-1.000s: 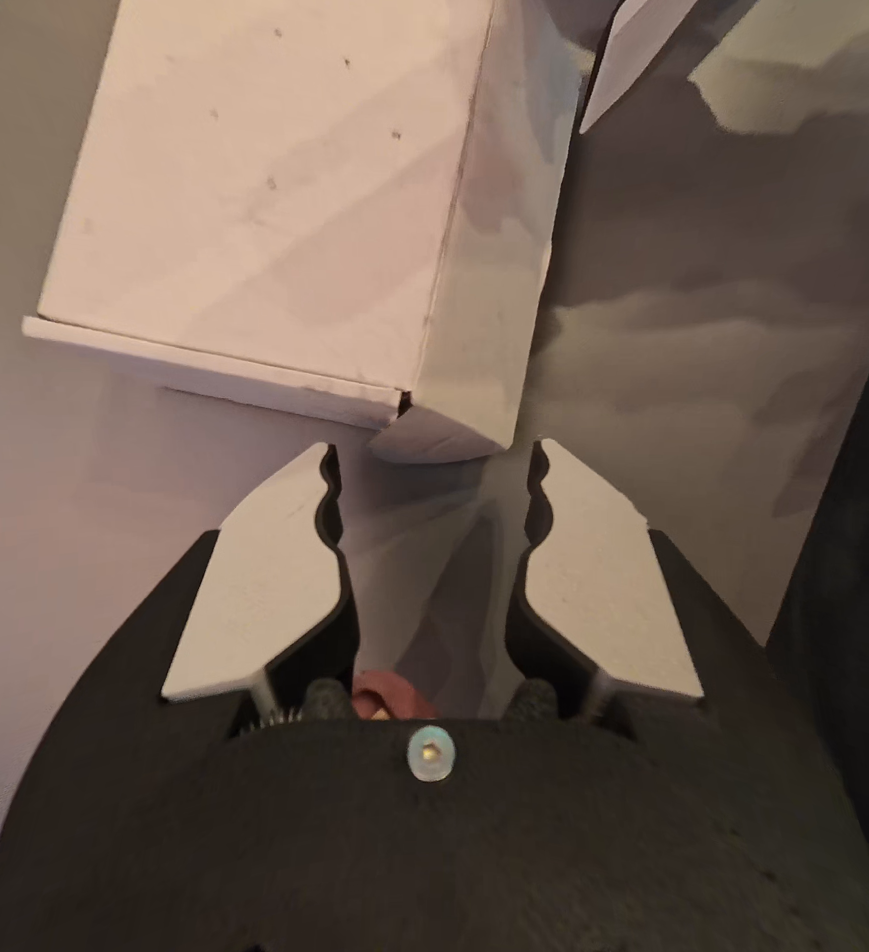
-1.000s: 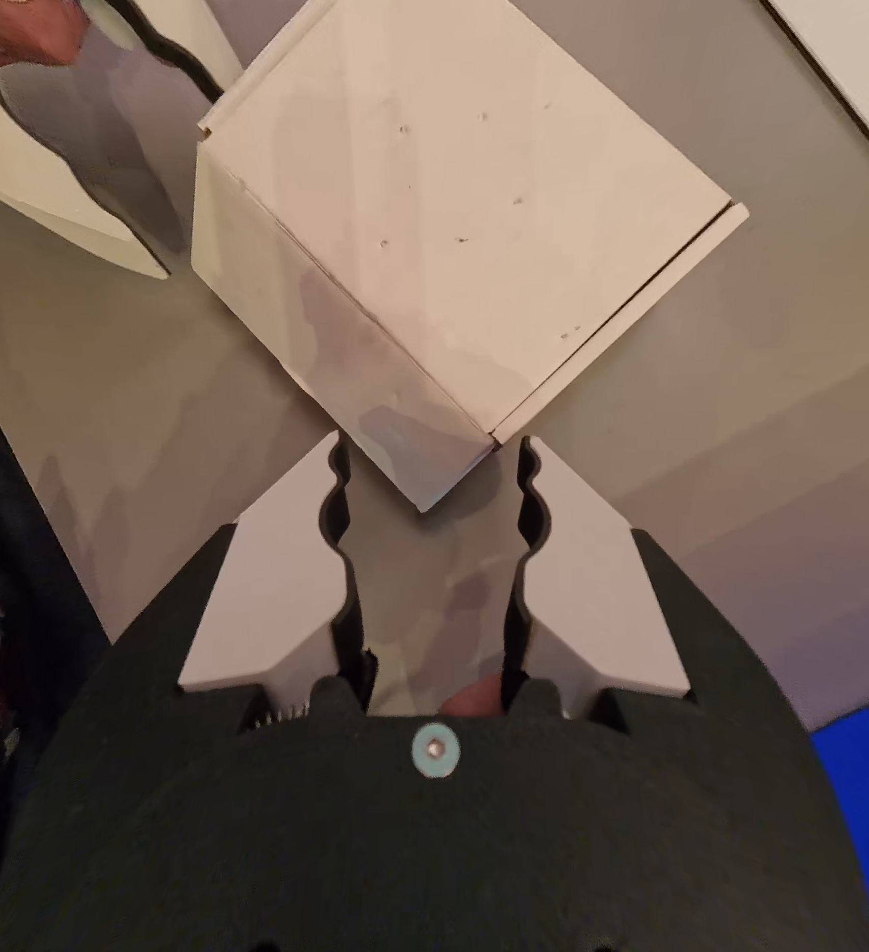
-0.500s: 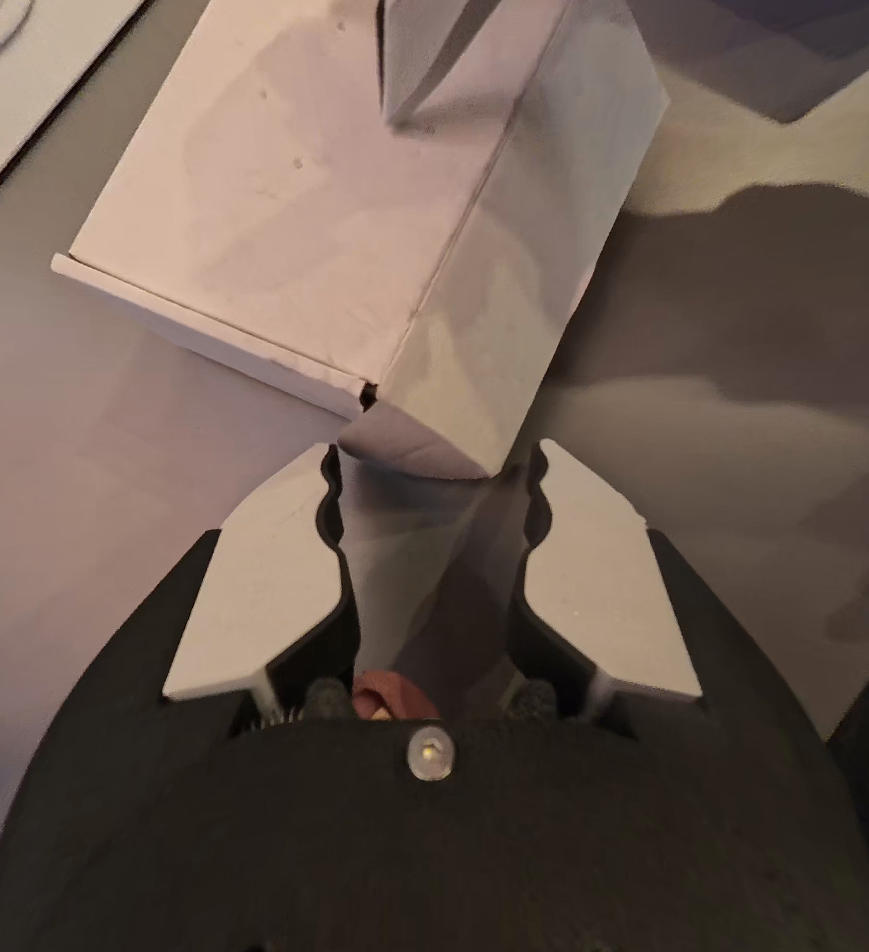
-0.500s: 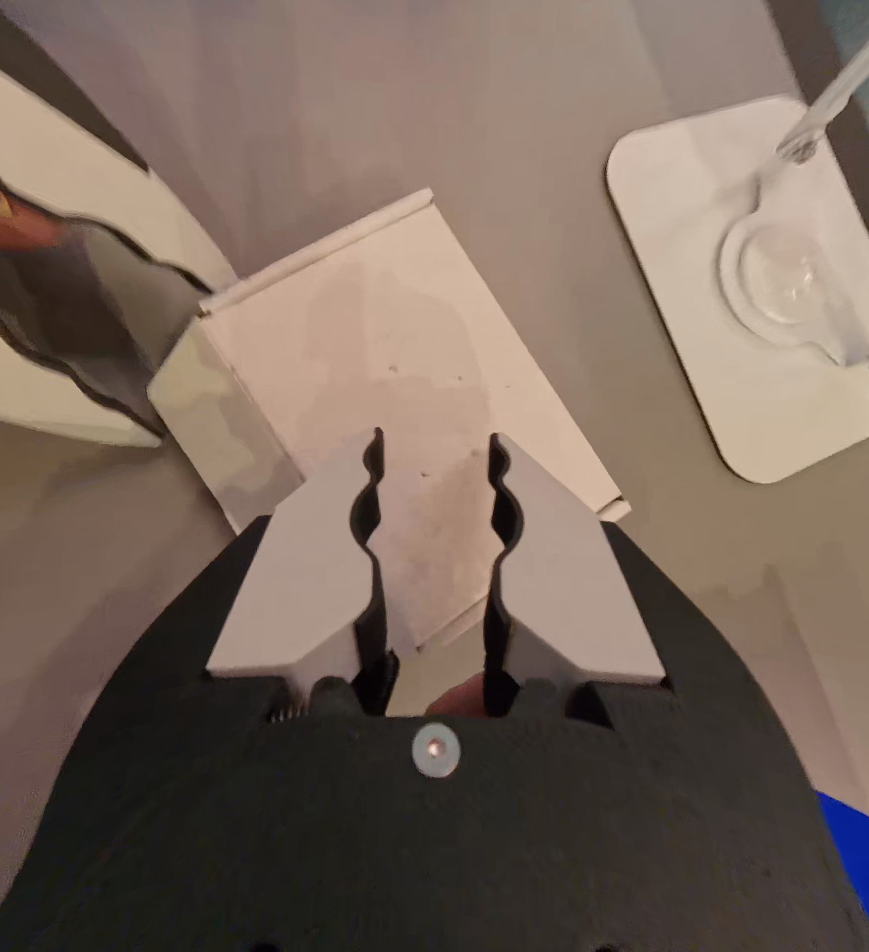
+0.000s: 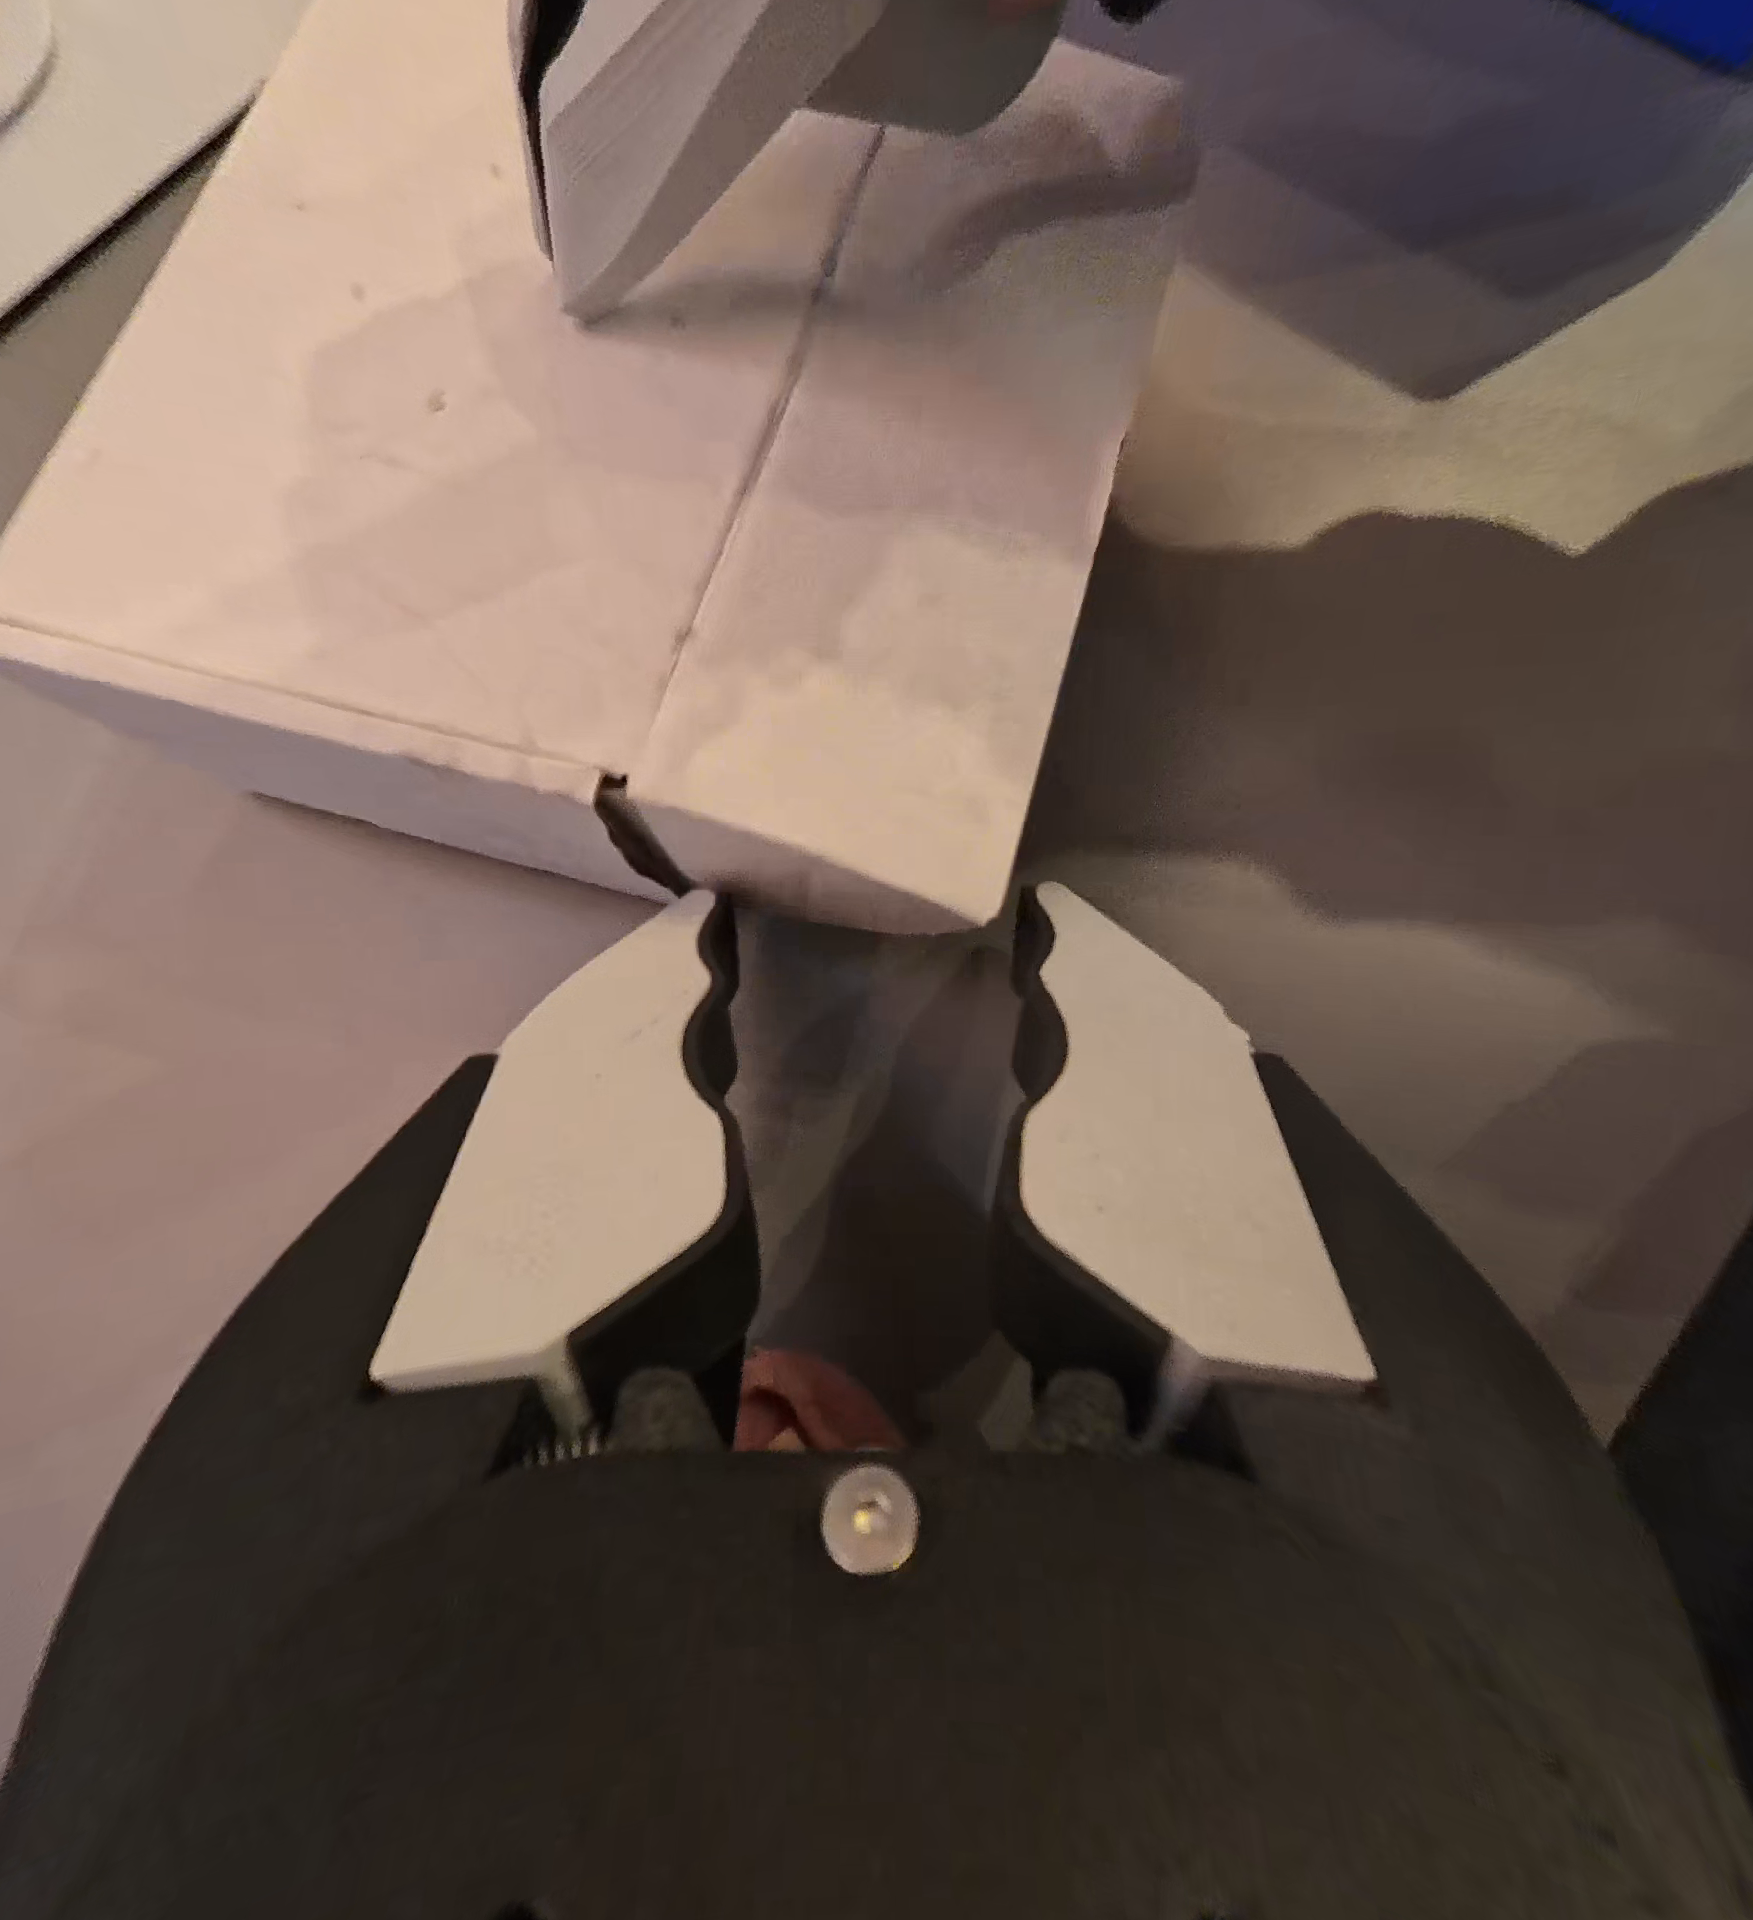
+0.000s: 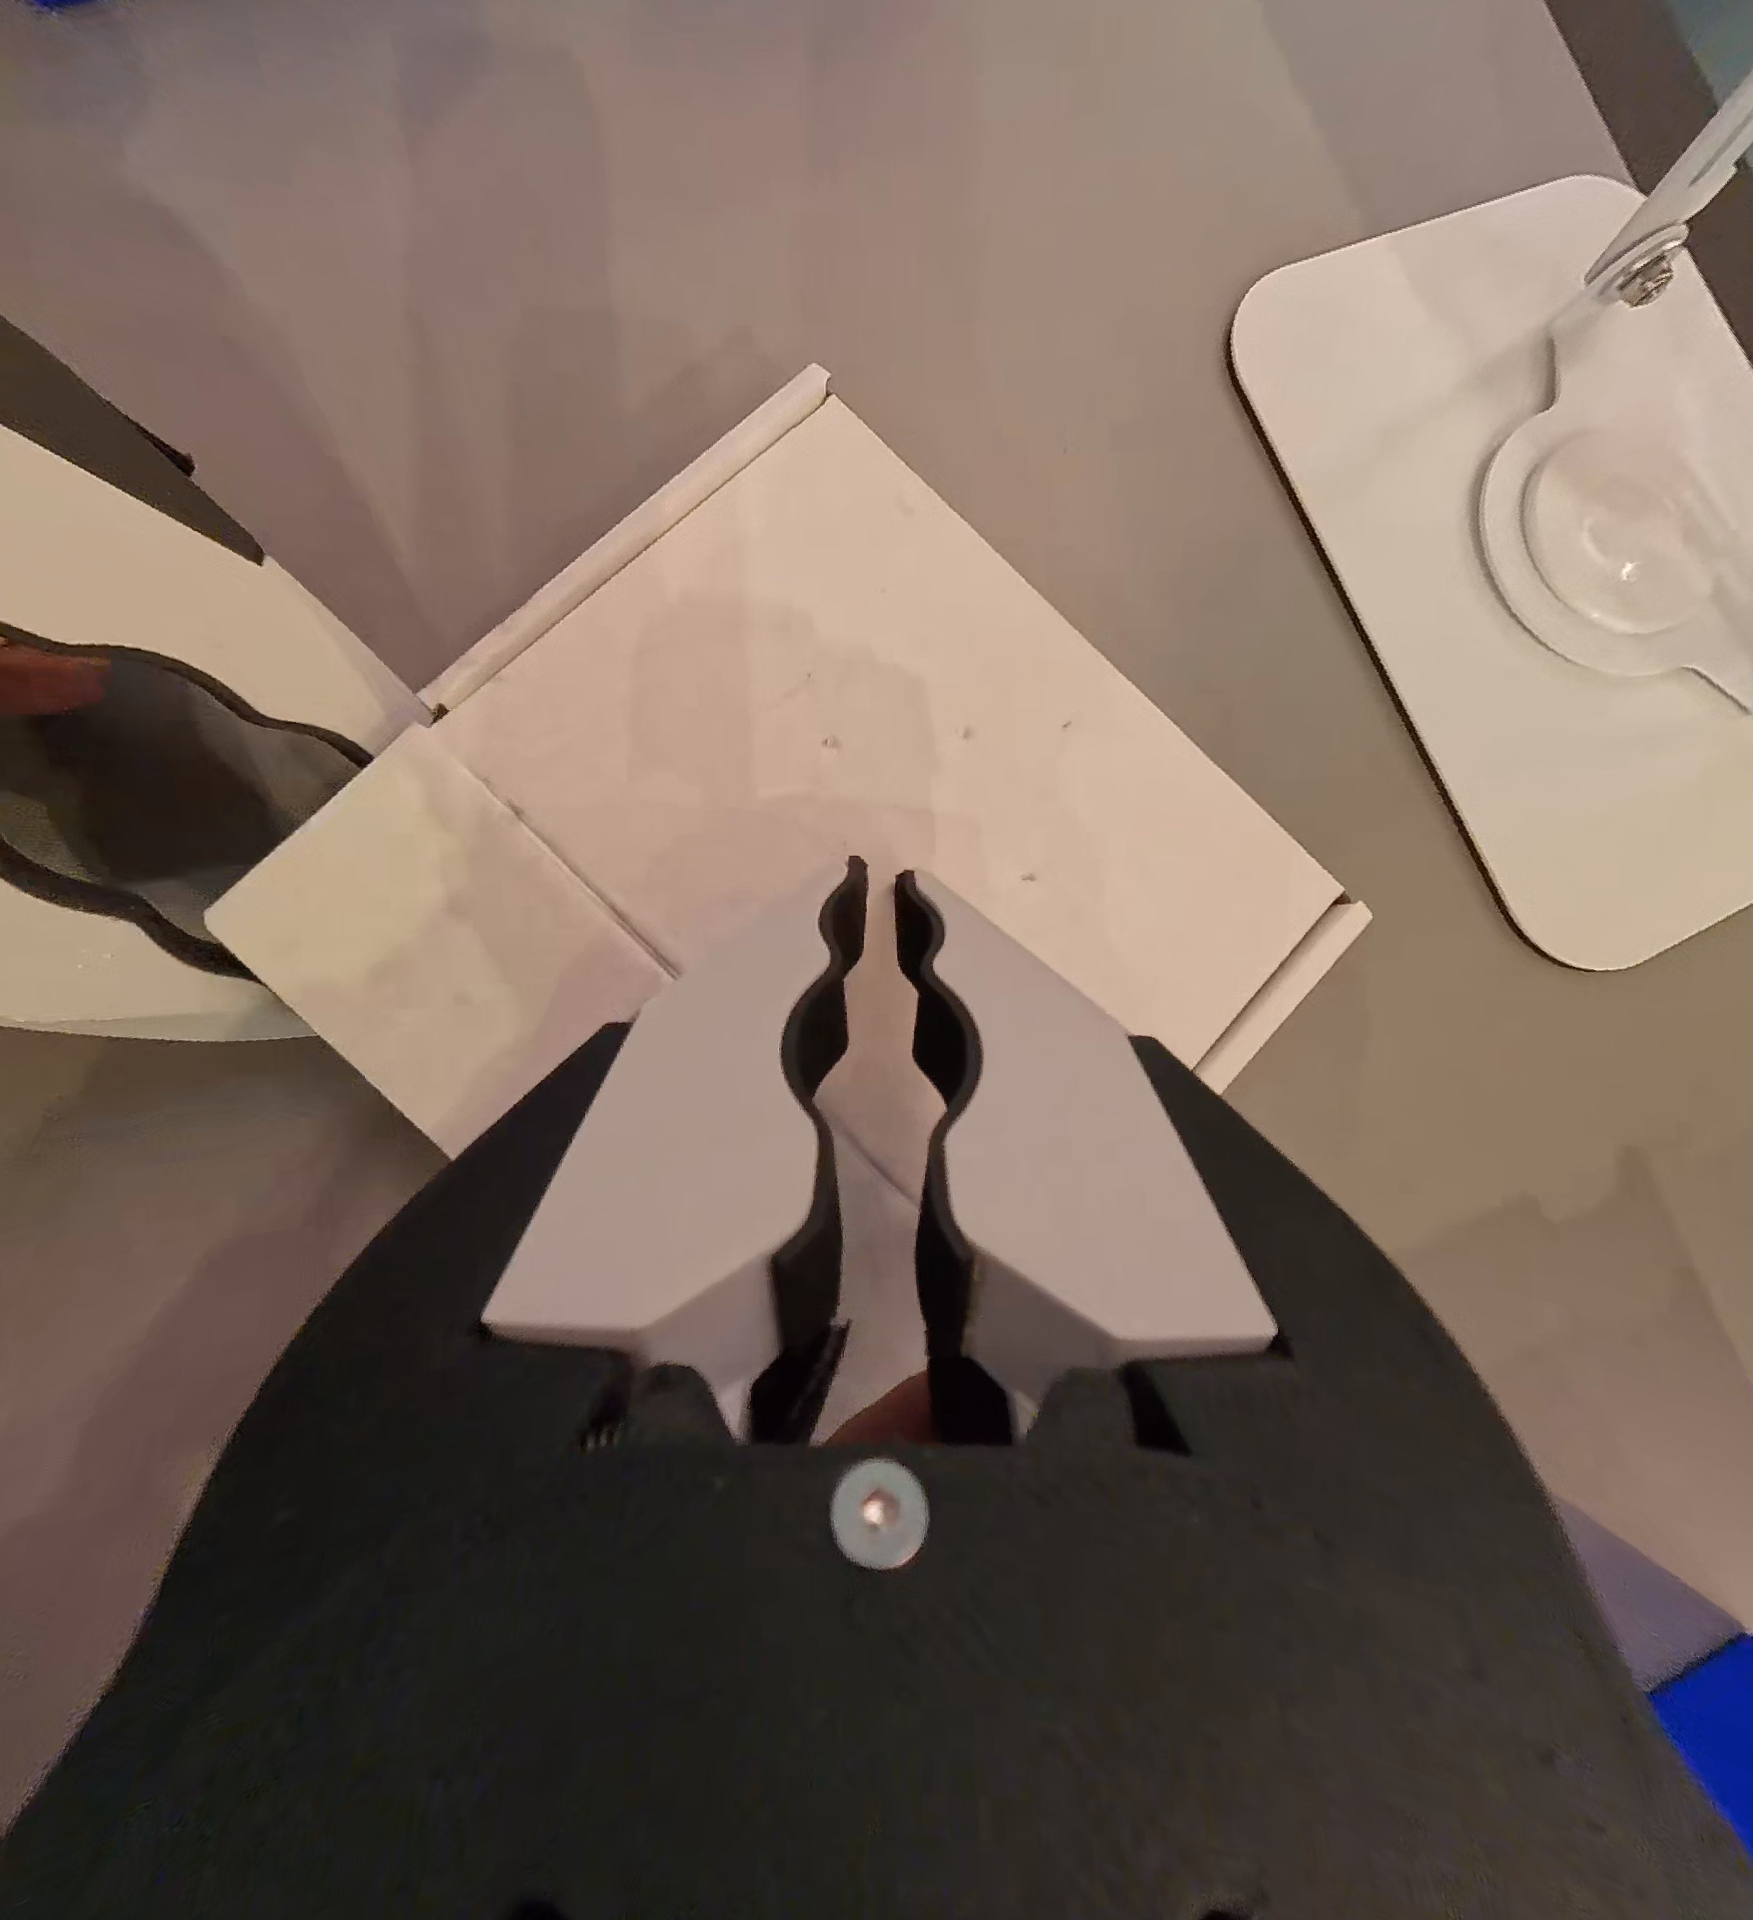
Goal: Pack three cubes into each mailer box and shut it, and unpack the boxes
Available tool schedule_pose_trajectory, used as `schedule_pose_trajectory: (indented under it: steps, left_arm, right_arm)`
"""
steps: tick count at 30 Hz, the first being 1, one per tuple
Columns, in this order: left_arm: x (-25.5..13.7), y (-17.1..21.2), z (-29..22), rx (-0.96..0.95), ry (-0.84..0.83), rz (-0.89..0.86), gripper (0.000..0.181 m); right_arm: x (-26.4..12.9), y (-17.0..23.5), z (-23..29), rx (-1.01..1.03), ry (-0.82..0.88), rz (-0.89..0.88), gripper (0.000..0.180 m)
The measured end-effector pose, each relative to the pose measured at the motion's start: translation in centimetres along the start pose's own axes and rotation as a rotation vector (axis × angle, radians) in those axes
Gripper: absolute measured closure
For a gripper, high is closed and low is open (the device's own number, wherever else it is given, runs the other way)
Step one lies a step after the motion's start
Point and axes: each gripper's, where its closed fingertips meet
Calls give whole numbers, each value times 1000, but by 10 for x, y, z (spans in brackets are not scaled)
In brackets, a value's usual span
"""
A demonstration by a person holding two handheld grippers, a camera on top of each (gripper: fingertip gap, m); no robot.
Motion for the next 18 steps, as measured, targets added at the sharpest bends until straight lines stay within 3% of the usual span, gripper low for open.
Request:
schedule_pose_trajectory:
  steps: [4, 6, 18]
  left_arm:
    - [-1, -2, 5, -63, 30, 4, 130]
    - [-4, -2, 10, -58, 8, 1, 120]
    - [-10, -3, -2, -73, 16, -7, 133]
  right_arm:
    - [0, 0, 0, -5, 8, -4, 176]
    - [0, 0, 0, -7, 12, -6, 176]
    - [0, -1, 1, 6, 6, -20, 177]
Point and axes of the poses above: each gripper's, where its closed fingertips meet, x out along the fingers, y out of its underside, z = x × y across the jaws, and after that the axes turned 6 degrees about -y, right-handed
